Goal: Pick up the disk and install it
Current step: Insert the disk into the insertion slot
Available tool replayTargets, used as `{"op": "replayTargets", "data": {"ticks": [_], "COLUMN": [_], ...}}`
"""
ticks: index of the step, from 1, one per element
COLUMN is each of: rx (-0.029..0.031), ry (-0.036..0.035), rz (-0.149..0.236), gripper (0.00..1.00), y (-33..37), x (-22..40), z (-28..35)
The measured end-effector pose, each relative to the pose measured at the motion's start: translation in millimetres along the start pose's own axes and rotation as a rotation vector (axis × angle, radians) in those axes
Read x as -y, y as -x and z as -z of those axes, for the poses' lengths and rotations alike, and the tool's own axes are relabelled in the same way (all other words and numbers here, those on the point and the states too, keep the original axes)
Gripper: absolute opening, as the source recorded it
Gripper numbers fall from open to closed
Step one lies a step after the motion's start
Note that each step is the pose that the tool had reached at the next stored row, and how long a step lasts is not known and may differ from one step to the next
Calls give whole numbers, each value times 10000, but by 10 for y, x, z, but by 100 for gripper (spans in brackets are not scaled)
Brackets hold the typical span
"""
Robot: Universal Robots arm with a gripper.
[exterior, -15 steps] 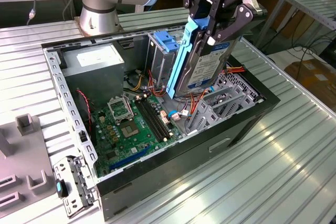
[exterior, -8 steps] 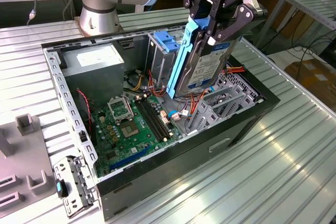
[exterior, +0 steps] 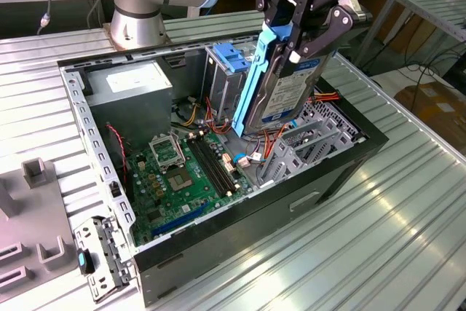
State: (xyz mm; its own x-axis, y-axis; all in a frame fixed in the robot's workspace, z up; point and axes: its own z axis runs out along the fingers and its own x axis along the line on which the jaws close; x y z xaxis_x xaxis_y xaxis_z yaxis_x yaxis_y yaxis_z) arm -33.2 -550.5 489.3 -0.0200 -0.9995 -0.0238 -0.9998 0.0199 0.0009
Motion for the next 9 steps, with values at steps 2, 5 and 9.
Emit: {"op": "replayTargets", "data": {"ticks": [2, 5, 9], "rx": [0, -1, -1], "ry": [0, 0, 0], "rz": [0, -1, 0], "gripper": [37, 37, 37], "y": [0, -1, -1], "x": [6, 9, 11], "z": [0, 0, 0]}}
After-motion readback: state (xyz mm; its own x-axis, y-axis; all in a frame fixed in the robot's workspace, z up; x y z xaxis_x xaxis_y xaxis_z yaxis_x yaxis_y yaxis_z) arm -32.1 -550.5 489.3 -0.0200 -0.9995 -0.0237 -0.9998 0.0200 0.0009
